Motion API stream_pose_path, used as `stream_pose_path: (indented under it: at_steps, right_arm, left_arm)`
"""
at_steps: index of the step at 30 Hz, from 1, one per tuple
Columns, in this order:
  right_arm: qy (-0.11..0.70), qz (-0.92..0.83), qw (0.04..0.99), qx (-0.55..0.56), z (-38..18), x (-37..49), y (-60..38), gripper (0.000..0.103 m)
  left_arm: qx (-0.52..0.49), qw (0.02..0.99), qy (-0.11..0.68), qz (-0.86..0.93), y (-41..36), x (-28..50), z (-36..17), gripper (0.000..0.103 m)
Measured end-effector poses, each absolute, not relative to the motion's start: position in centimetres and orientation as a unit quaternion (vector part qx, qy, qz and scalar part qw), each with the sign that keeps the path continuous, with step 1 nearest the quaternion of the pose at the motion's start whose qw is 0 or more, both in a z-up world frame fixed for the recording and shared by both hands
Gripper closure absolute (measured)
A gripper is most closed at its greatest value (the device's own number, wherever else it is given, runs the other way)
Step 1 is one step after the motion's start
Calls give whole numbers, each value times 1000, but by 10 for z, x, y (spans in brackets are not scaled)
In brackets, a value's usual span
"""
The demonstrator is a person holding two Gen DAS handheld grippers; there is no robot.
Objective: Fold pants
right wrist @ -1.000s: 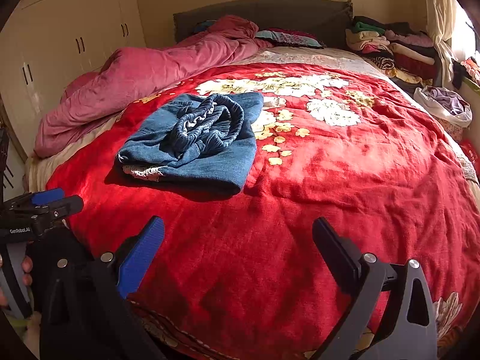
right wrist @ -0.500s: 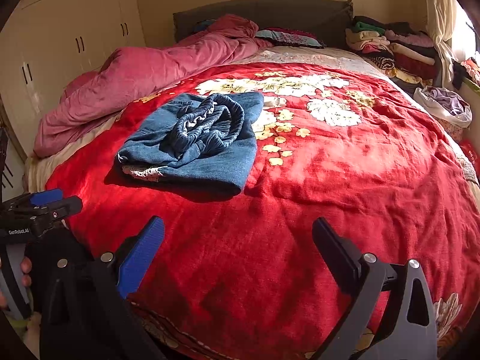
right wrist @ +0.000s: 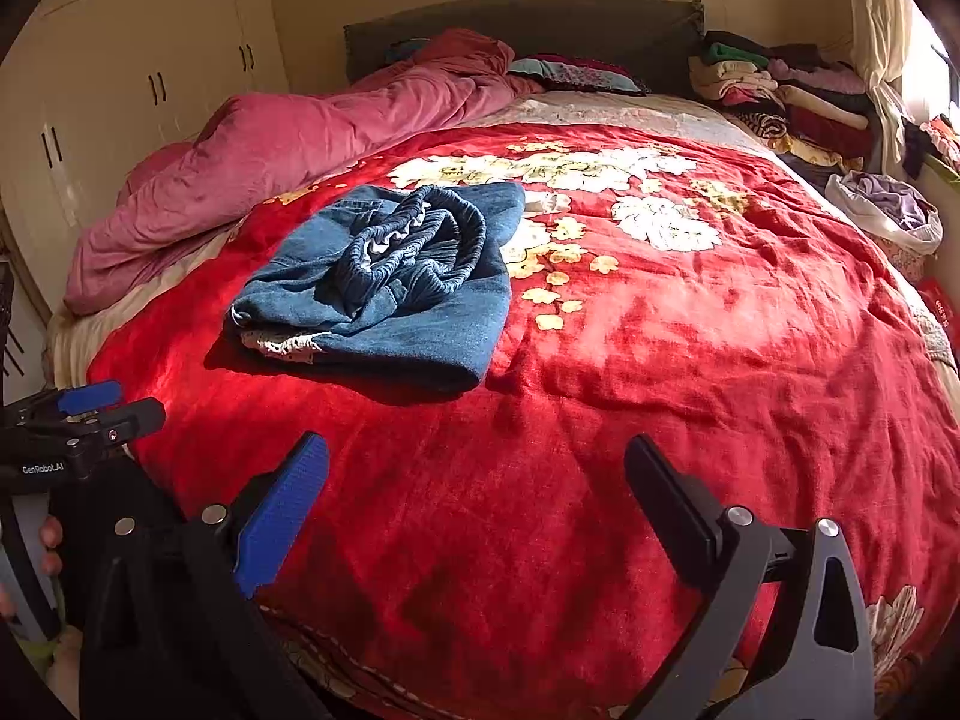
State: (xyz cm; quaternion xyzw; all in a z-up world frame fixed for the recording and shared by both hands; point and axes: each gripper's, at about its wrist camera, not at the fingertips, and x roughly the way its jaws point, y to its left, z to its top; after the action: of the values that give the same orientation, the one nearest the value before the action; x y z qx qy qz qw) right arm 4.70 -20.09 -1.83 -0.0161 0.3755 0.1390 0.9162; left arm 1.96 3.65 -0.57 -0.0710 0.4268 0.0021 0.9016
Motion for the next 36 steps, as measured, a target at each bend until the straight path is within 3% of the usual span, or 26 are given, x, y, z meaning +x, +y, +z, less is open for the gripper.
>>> stream_pose_path:
  at_steps: [28, 36]
  right_arm:
    - [380, 119, 917, -13, -23, 53, -215, 5]
    - [383, 61, 921, -18, -27, 72, -249, 5]
  left_arm:
    - [-67, 889, 453, 19, 40, 25, -15, 10]
    - [-101, 875, 470, 60, 80, 56, -23, 10]
